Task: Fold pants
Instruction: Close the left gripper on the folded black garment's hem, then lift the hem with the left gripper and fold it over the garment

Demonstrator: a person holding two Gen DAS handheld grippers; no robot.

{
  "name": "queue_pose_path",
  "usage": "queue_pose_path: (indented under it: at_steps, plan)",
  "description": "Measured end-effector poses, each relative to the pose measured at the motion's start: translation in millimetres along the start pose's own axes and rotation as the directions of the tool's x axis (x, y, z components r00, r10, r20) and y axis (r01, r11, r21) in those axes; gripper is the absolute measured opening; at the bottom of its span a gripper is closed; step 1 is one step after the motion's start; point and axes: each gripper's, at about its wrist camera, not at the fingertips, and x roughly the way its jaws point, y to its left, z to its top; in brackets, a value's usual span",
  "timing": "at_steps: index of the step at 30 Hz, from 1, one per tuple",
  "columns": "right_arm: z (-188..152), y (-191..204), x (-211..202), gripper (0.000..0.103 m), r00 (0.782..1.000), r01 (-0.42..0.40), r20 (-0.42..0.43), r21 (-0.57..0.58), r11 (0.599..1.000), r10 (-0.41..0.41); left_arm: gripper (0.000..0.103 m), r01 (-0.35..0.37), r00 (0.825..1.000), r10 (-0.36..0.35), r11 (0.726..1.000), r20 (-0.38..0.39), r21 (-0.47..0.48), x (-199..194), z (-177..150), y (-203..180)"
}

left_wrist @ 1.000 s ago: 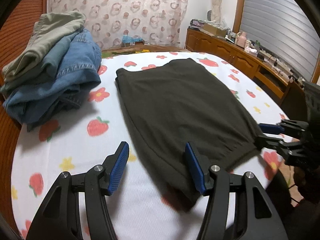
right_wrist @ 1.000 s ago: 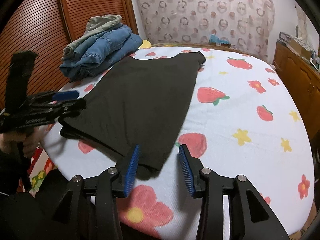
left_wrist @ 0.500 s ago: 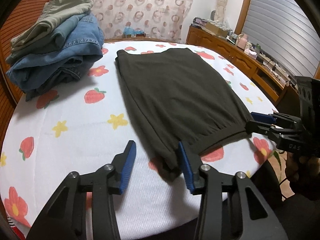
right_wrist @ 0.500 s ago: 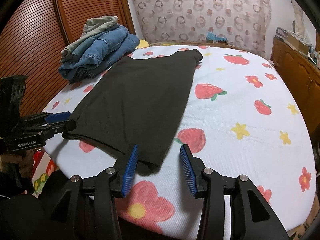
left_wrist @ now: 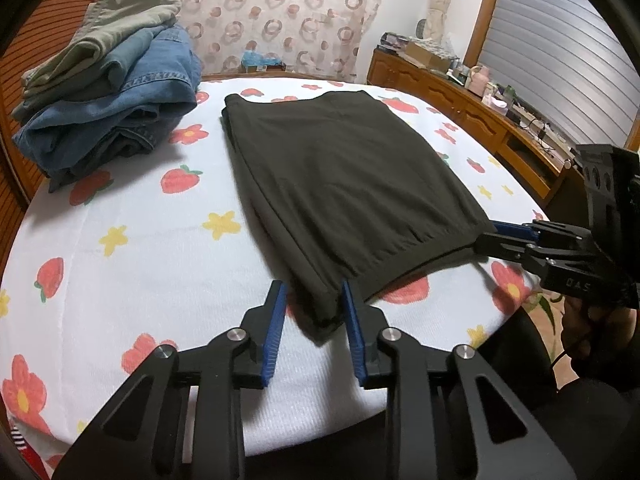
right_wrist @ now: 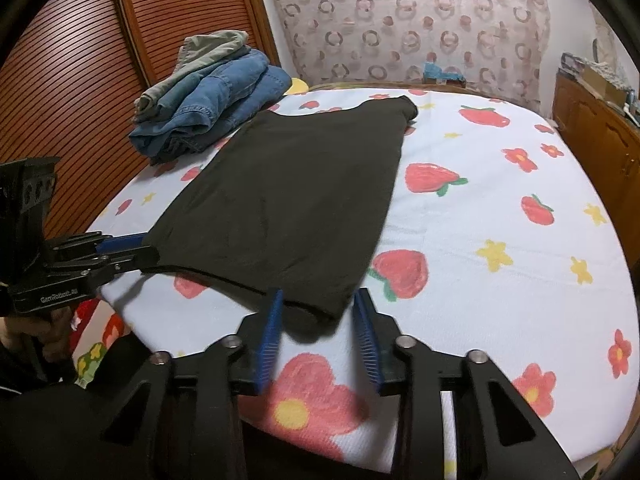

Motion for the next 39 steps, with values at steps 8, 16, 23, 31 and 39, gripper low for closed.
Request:
queue_pose_path:
  at_steps: [8, 16, 23, 31, 39]
  plan:
    - [2, -5, -2, 0.014, 0.999, -0.047, 0.016, 0.021, 0.999, 0.047, 0.011, 0.017, 1.0, -0.018, 0.999, 0.002, 0.031, -1, 2, -8]
    - [4, -2, -17, 0.012, 0.997, -0.068, 0.038, 0.002, 0.998, 0.068, 0.01, 0.059, 0.997, -0.06, 0.998, 0.039, 0.01, -17, 6, -8]
    - [5, 4, -36, 0.012, 0.994, -0.081, 0.066, -0.017, 0.997, 0.082, 0.01, 0.072, 0.994, -0.074, 0.997, 0.086, 0.027, -41, 11, -13]
    - [5, 10, -54, 0.012, 0.99, -0.106, 0.092, -0.043, 0.993, 0.11, 0.01, 0.093, 0.986, -0.099, 0.994, 0.138, 0.05, -63, 18, -21]
    - [17, 8, -55, 0.012, 0.988, -0.078, 0.13, -0.079, 0.994, 0.088, 0.01, 0.083, 0.98, -0.092, 0.995, 0.179, 0.058, -61, 31, -16]
